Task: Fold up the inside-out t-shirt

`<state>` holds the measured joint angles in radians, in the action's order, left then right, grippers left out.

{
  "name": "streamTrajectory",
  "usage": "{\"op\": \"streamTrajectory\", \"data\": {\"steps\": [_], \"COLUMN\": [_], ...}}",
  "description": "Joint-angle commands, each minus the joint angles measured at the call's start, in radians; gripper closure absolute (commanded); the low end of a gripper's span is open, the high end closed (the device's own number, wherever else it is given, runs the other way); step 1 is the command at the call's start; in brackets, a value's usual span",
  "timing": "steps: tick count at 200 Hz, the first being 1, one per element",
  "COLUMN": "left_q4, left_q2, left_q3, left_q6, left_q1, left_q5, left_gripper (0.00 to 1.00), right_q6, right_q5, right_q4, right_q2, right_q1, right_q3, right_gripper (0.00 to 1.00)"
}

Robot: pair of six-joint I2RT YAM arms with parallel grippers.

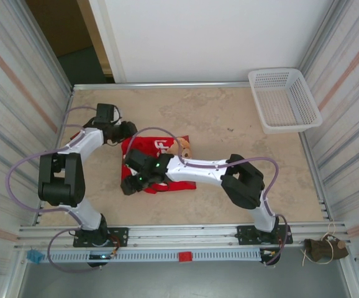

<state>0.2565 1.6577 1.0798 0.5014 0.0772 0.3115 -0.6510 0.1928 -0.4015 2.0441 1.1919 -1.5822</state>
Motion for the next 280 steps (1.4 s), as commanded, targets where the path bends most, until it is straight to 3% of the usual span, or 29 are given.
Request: {"op": "streamTrajectory", "data": {"steps": [1,27,47,75,106,121,137,158,211,257,280], "left_q4": [-0.042,-0.005,0.030,0.066,-0.014,-0.080,-0.154,-0.147,-0.082,0.027,0.068], "left_q2": [-0.008,-0.095,-0.208,-0.394,-0.551,-0.554,-0.504,-0.381,-0.019,0.273,0.353], "left_q3": [0.045,0.043,-0.020,-0.179,-0.419,-0.506,-0.553,-0.512,-0.189,0.216,0.379], "left_q6": [0.000,0.002,0.068,0.200,0.412,0.480,0.506,0.462,0.250,0.081,0.012], "left_q1": [-0.062,-0.070,-0.044,0.101,0.291,0.331,0.342,0.330,0.290,0.289,0.286], "left_q5": [0.062,0.075,0.087,0.033,-0.125,-0.144,-0.120,-0.123,-0.121,-0.022,0.020], "left_gripper": [0.46,0.38,0.37,0.37,0.38,0.38,0.38,0.38,0.38,0.38,0.39], "right_q6": [0.008,0.034,0.065,0.099,0.096,0.065,0.025,-0.065,-0.302,-0.668,-0.734], "right_q5": [0.020,-0.007,0.009,0.079,0.123,0.141,0.100,0.033,-0.152,-0.240,-0.283], "right_q4": [-0.017,-0.037,-0.076,-0.106,-0.146,-0.151,-0.143,-0.088,0.011,0.117,0.118], "right_q2": [-0.126,-0.322,-0.361,-0.223,0.018,0.108,0.135,0.067,-0.300,-0.521,-0.576], "right_q1": [-0.030,-0.175,-0.321,-0.455,-0.493,-0.505,-0.518,-0.550,-0.560,-0.371,-0.263], "right_q3": [0.056,0.200,0.225,0.123,-0.064,-0.110,-0.081,0.080,0.564,0.890,0.894], "right_gripper": [0.45,0.42,0.41,0.43,0.48,0.52,0.55,0.56,0.58,0.56,0.54]}}
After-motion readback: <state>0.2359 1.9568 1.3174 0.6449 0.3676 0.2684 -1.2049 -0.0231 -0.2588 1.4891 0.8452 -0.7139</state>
